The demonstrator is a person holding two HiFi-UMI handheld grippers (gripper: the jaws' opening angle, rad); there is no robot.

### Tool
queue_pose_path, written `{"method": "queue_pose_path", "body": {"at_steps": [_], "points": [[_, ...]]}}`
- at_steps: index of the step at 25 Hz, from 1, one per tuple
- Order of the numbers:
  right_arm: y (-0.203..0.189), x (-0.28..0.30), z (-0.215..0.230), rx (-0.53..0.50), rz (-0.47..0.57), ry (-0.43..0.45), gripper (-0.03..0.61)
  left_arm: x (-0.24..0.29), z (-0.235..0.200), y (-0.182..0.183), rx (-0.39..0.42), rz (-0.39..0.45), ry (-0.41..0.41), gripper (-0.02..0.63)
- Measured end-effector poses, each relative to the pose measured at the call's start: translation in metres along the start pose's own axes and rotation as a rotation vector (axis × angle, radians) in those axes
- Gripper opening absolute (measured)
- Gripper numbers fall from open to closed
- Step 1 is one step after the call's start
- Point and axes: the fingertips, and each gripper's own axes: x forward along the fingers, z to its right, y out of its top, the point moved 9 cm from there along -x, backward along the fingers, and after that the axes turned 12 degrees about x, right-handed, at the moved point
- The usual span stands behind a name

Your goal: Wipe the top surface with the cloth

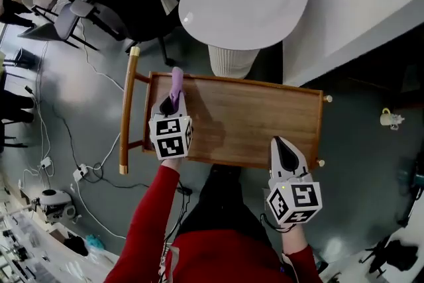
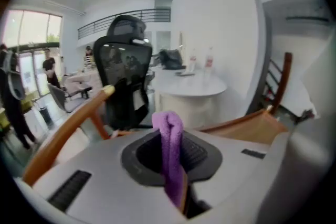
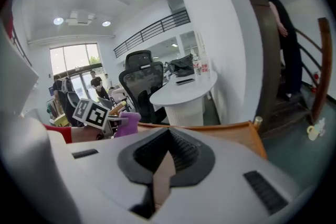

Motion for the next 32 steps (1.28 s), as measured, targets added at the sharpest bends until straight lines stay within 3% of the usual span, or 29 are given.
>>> {"method": "queue_pose_path", "body": {"at_steps": [4,7,9,12,15,18,20,23,28,32], "points": [[-0.007,-0.05,0.023,0.077,0.08,-0.162,0.003,-0.014,0.125,0.06,-0.028,0.189,-0.41,0.049],[-0.019,-0.095,0.041,0.149,0.152,-0.293,0.003,-0.022,0.226,0.089,-0.048,0.226,-0.687,0.049],[-0.031,-0.125,0.051,0.194,0.201,-0.363,0.003,-0.029,0.284,0.094,-0.044,0.218,-0.808,0.049],[-0.048,-0.158,0.065,0.231,0.245,-0.423,0.003,-0.029,0.346,0.085,0.036,0.182,-0.857,0.049],[-0.06,-0.177,0.065,0.253,0.258,-0.449,0.003,-0.019,0.369,0.059,0.141,0.106,-0.818,0.049],[-0.059,-0.18,0.06,0.236,0.248,-0.426,0.003,-0.005,0.346,0.036,0.183,0.046,-0.727,0.049],[-0.049,-0.162,0.062,0.209,0.221,-0.38,0.003,0.012,0.306,0.027,0.17,0.017,-0.637,0.049],[-0.029,-0.122,0.063,0.152,0.157,-0.26,0.003,0.029,0.219,0.005,0.13,-0.034,-0.436,0.049],[-0.011,-0.071,0.022,0.043,0.055,-0.078,0.003,0.012,0.066,-0.044,0.068,-0.134,-0.123,0.049],[-0.013,-0.042,-0.009,-0.022,-0.007,0.033,0.003,-0.004,-0.012,-0.079,0.043,-0.208,0.048,0.049]]}}
